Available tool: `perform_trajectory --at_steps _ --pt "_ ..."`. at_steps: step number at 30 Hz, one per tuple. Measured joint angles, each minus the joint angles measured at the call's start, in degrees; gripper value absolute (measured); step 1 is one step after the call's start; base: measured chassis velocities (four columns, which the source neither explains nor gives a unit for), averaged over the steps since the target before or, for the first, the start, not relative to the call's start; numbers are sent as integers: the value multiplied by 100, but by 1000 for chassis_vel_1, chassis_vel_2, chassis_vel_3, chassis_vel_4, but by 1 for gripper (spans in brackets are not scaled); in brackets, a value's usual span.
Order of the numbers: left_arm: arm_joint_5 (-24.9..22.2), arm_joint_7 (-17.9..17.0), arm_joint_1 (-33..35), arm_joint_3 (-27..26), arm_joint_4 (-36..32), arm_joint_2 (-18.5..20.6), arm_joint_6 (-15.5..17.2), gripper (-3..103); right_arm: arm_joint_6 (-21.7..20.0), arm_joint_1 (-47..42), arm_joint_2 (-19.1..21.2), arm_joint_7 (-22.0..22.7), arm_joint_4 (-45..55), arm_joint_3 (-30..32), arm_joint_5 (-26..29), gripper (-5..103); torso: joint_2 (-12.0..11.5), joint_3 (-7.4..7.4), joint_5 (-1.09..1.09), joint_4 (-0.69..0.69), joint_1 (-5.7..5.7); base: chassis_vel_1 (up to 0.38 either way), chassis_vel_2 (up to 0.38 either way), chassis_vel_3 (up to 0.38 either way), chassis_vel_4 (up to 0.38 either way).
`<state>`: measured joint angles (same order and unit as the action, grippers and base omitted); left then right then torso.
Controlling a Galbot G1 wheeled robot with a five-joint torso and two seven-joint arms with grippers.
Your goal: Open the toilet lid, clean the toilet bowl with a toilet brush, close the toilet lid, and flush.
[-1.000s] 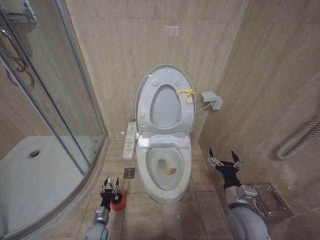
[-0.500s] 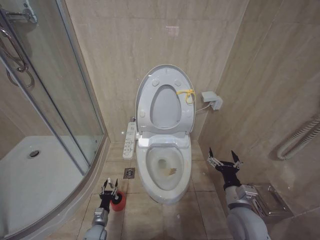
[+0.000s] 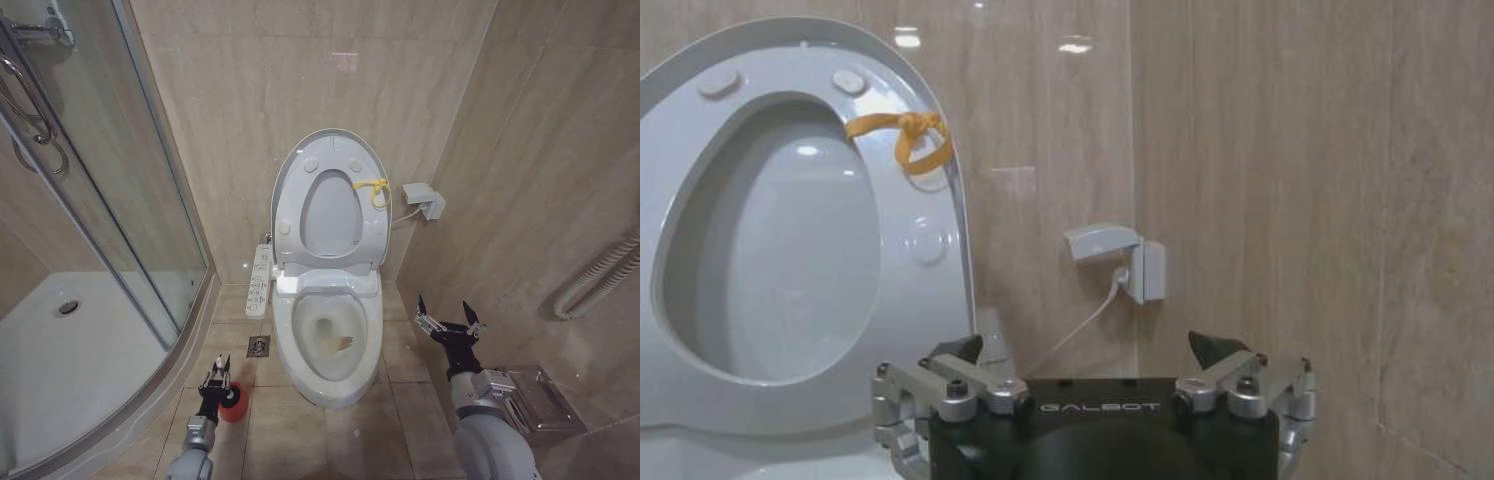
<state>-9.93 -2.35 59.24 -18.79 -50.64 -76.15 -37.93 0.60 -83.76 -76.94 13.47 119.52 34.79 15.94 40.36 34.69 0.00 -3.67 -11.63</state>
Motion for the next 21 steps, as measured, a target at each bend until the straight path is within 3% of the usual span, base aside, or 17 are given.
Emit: perform_trajectory --at_steps 13,21 --pt "-9 -84 405 -25 -674 20 -185 24 0 0 0 0 0 0 0 100 0 0 0 0 0 0 0 0 0" --pt "17 -244 1081 -188 -2040 155 20 24 0 0 0 0 0 0 0 100 0 0 0 0 0 0 0 0 0"
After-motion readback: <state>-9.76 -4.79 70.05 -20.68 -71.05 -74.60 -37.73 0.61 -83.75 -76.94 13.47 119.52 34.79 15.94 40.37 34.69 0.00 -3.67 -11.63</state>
